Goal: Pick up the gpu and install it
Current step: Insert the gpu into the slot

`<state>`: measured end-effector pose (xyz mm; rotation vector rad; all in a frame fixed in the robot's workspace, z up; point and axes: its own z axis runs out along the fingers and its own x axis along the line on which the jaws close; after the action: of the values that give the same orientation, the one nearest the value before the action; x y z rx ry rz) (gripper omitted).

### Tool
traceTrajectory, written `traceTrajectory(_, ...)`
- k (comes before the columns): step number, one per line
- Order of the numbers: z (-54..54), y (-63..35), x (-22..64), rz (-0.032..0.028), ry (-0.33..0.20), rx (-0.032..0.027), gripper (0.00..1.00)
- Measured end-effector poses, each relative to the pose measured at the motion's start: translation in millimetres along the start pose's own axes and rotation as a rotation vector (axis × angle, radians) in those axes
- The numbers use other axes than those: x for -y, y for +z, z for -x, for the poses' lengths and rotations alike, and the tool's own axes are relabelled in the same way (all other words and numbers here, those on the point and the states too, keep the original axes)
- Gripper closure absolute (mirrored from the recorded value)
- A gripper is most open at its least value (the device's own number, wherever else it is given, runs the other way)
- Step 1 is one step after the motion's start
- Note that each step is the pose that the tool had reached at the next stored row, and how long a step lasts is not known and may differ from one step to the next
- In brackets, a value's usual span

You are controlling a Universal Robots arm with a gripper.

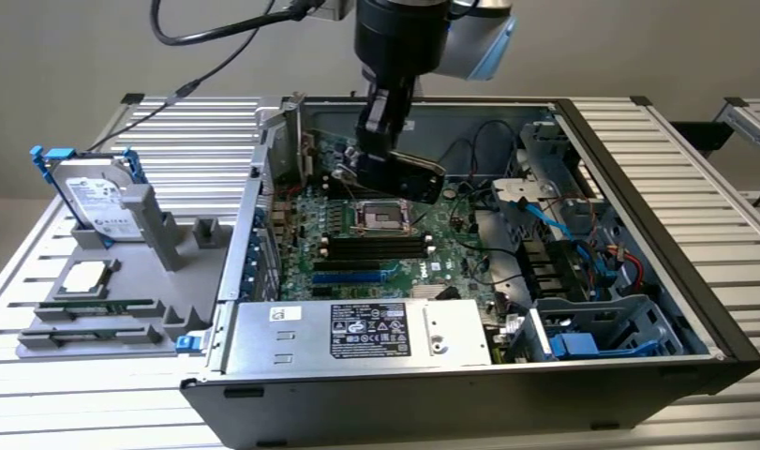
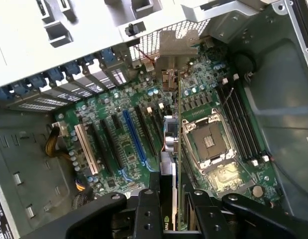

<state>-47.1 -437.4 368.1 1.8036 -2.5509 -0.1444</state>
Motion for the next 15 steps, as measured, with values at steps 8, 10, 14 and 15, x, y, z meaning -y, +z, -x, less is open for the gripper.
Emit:
traceTrajectory(8, -0.2, 5.4, 0.5, 0.0049, -0.145, -0.0117, 0.73)
traceTrajectory(10, -0.3, 6.9, 0.6, 0.0065, -0.181, -0.0147, 0.73)
traceTrajectory(14, -0.4, 10.0, 0.9, 0.0095, -0.254, -0.0208, 0.73)
traceTrajectory(15, -0.4, 10.8, 0.9, 0.0103, -0.272, -0.0223, 0.73)
